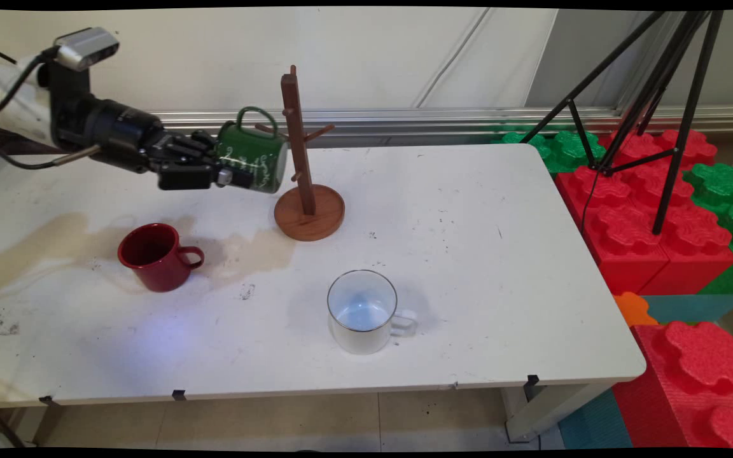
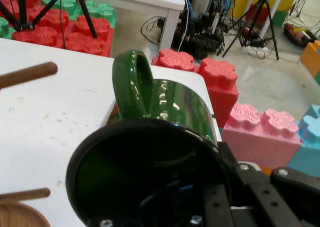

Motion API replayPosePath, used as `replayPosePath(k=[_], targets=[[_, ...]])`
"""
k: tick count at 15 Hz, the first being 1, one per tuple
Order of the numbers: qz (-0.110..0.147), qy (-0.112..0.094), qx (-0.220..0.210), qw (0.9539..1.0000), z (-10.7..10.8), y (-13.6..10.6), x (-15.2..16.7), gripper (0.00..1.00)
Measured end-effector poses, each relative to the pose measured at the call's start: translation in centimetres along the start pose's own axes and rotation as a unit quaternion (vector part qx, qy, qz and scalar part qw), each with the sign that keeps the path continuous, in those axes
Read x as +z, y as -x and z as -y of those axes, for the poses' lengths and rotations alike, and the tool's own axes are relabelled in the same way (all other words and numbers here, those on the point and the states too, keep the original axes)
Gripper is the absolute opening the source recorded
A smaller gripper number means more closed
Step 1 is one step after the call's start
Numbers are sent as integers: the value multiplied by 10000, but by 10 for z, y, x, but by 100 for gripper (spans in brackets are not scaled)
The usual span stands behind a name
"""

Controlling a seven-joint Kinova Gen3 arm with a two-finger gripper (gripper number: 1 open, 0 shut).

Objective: Place the picked object on the table

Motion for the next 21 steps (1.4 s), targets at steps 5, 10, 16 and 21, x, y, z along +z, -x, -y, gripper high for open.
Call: replayPosePath(k=[5,10,16,21], targets=[[304,-60,124,9994,-9,3,-24,0],[655,-241,237,9973,-11,7,-44,0],[1149,-611,586,9898,0,7,-70,0],[1644,-933,947,9774,15,9,-87,0]])
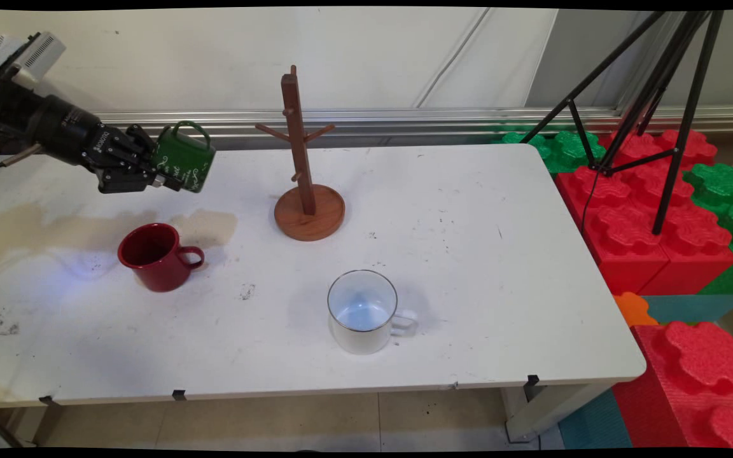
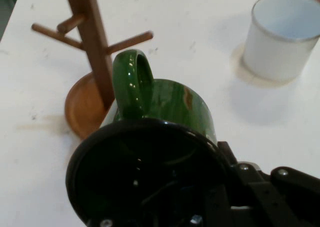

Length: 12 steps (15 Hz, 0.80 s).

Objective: Place the picked object on the table

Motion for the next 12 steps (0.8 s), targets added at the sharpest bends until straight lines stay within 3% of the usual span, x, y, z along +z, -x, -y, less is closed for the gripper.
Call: replayPosePath(k=[7,12], targets=[[600,-282,388,9970,20,19,0,0],[1081,-388,627,9914,34,38,12,0]])
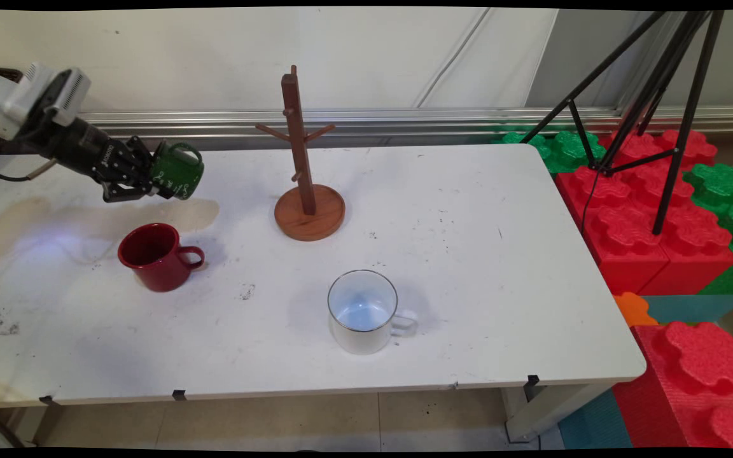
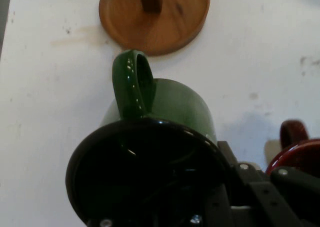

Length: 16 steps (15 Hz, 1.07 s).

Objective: Place the picked object on the table

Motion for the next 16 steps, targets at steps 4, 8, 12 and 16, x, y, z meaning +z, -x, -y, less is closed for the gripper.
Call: replayPosePath(k=[4,8,12,16], targets=[[296,-75,223,9993,10,7,17,0],[536,-75,426,9976,17,13,32,0],[715,-48,563,9958,21,17,45,0],[864,13,662,9941,22,22,55,0]])
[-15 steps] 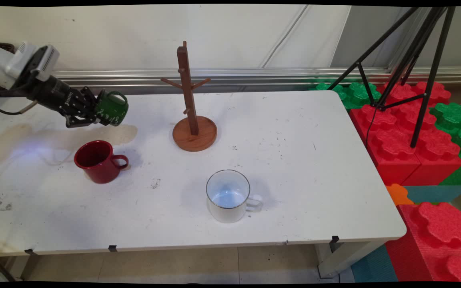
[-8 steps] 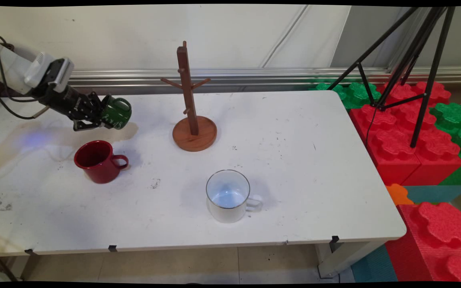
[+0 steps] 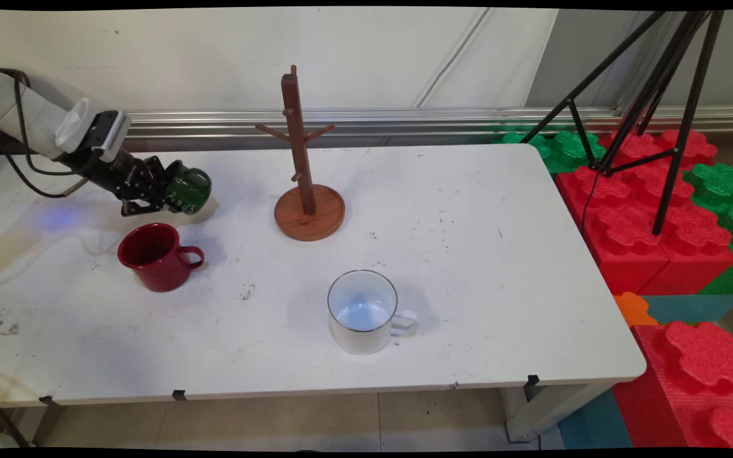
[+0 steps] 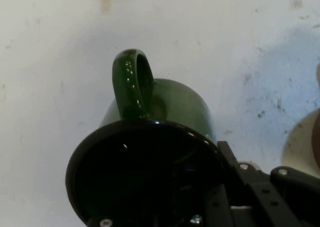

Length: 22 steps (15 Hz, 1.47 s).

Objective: Place the picked object on the table

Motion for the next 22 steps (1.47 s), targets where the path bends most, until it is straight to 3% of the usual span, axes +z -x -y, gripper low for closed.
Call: replayPosePath(k=[13,14,22], targets=[[147,135,126,9997,-4,3,15,0],[147,139,131,9997,-4,3,16,100],[135,134,136,9997,-2,1,19,100]])
